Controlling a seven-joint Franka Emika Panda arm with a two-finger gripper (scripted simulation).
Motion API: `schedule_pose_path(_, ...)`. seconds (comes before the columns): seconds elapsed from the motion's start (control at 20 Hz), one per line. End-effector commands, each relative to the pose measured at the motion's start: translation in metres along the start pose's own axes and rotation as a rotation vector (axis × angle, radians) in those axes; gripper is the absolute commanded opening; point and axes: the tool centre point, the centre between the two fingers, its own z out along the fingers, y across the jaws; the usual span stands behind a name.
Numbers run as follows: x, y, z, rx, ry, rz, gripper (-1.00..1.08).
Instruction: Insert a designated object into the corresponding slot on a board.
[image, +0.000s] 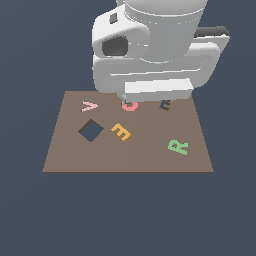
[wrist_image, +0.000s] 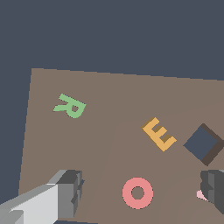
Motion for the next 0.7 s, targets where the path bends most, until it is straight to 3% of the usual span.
schedule_pose_path(0.0, 0.000, 0.000, 0.000, 0.000, 0.000, 0.000, 1.00)
schedule_pose_path(0.65, -0.002, 0.009, 0.018, 0.002, -0.007, -0.102, 1.00)
